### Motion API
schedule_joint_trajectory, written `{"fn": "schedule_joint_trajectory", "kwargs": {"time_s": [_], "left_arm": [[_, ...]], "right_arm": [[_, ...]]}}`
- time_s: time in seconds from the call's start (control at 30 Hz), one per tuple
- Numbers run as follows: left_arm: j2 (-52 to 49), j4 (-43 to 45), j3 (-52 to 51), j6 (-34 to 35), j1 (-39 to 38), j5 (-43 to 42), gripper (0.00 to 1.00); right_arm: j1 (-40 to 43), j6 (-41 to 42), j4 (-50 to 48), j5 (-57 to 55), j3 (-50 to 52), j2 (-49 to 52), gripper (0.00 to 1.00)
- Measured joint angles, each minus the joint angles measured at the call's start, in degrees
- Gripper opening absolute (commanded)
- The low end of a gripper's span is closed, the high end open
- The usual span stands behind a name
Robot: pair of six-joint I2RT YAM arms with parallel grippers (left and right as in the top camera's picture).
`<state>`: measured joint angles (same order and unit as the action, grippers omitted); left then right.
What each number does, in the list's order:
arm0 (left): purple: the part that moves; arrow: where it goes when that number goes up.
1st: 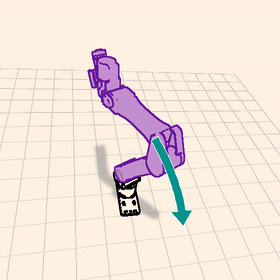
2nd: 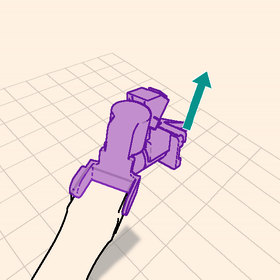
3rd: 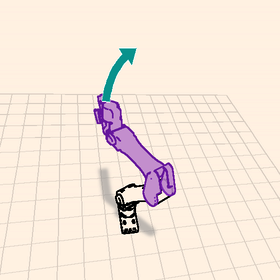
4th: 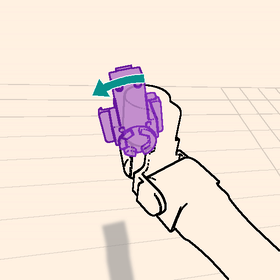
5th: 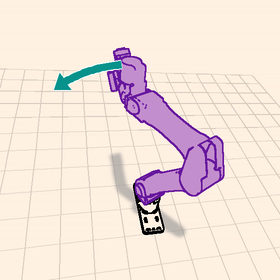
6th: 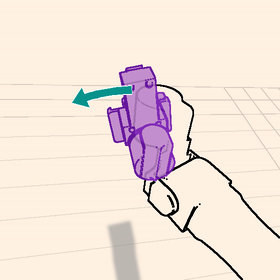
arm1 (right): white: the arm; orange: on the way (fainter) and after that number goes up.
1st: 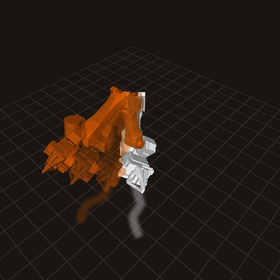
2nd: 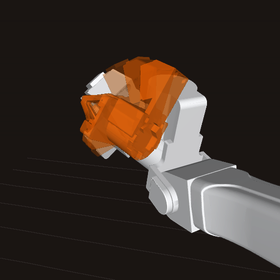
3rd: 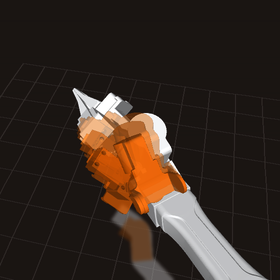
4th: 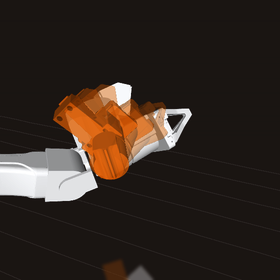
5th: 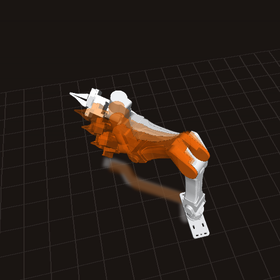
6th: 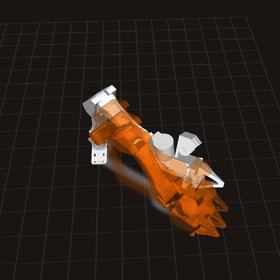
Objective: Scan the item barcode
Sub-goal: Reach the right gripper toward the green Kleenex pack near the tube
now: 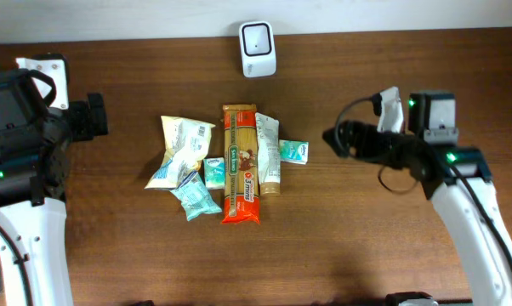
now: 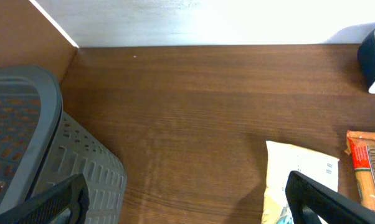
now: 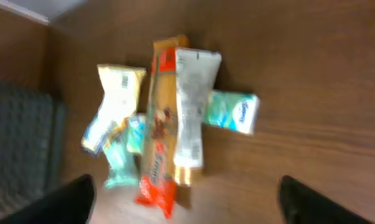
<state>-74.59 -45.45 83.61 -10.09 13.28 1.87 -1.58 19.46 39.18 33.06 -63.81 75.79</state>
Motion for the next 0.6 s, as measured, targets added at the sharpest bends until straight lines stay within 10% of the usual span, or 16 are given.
{"fn": "schedule_joint_trajectory", "kwargs": {"time_s": [0.3,0.6], "left_arm": [[0.02,-0.37,0.00,0.00,0.00,0.00,0.99],[0.02,-0.39,0.00,0.00,0.00,0.00,0.99]], "right_arm": [[-9.35,29.22,-11.06,-12.61,-0.11,17.38,0.61],[-17.88,39.32,-30.14,-15.21,-0.26,31.82,0.45]]}}
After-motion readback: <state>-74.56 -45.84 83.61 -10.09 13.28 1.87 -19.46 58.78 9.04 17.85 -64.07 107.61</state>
